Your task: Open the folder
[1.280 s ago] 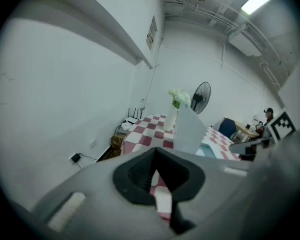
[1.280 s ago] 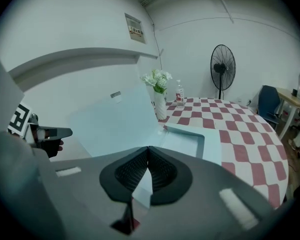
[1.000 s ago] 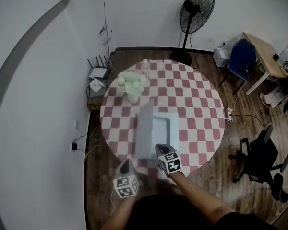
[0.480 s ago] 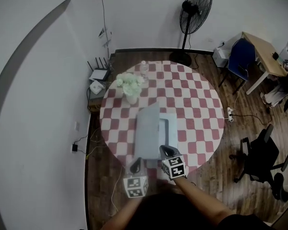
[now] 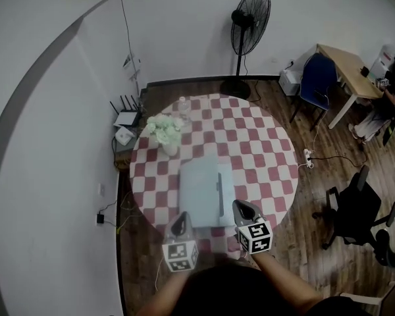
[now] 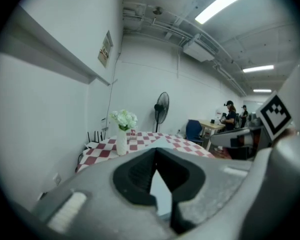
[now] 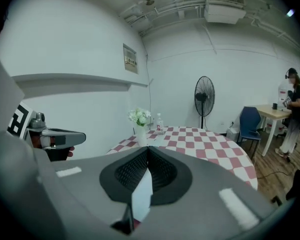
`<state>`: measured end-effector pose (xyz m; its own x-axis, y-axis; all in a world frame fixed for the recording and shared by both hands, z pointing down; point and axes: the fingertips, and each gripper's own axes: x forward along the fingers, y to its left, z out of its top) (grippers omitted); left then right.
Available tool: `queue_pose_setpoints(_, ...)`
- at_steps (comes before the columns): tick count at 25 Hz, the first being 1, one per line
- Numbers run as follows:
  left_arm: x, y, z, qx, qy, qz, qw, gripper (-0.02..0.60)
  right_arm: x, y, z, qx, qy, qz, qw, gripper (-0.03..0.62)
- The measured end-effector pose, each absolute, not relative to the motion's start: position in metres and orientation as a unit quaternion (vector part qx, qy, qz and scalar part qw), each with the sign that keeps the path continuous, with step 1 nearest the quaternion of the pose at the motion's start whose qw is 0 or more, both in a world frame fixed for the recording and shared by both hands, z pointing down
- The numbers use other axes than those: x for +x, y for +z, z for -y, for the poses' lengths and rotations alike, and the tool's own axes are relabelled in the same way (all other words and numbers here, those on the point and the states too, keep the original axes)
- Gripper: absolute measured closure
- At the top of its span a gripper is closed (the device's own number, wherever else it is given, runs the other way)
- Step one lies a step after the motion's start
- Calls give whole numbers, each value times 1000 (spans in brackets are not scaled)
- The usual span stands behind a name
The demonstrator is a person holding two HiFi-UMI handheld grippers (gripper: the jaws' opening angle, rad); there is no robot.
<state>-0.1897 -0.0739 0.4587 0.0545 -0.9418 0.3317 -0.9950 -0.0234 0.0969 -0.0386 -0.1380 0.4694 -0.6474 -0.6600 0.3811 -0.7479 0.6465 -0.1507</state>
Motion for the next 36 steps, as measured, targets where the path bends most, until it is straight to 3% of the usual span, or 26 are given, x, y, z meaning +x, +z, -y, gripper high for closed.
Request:
queue_pose_setpoints(13,-175,429,109,727,91,674,94,578,27,433,169,454,105,877,117,594)
queue_pose_setpoints(36,-177,425,128,717,98,686,75,578,40,428,195,448,80,882,121,594)
